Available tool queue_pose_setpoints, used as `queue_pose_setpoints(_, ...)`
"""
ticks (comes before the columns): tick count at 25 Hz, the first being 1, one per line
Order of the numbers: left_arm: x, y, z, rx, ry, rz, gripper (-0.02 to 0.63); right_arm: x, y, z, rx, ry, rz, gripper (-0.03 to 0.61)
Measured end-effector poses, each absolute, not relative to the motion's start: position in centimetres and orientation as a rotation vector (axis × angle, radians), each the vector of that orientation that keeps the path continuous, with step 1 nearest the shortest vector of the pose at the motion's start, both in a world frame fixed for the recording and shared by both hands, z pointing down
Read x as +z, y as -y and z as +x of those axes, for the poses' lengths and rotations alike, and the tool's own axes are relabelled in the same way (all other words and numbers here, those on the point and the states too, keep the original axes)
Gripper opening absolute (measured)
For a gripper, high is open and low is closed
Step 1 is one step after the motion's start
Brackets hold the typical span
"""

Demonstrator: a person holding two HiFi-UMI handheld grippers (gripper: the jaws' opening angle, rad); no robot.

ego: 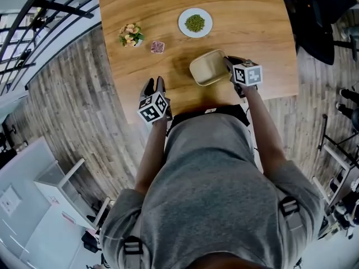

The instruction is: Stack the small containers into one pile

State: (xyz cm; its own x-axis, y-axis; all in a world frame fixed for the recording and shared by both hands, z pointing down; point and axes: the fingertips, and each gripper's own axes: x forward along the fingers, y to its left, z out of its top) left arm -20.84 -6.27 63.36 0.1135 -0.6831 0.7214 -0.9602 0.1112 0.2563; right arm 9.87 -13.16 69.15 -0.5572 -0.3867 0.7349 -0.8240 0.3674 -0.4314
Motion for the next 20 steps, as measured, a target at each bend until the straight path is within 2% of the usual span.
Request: queue_pose_setpoints(20, 63.39, 5.76, -21.71, 0.454, 1.638, 1.633, 0.153, 69.78, 13.59, 10.11, 1.046, 2.044, 1.097, 0.021)
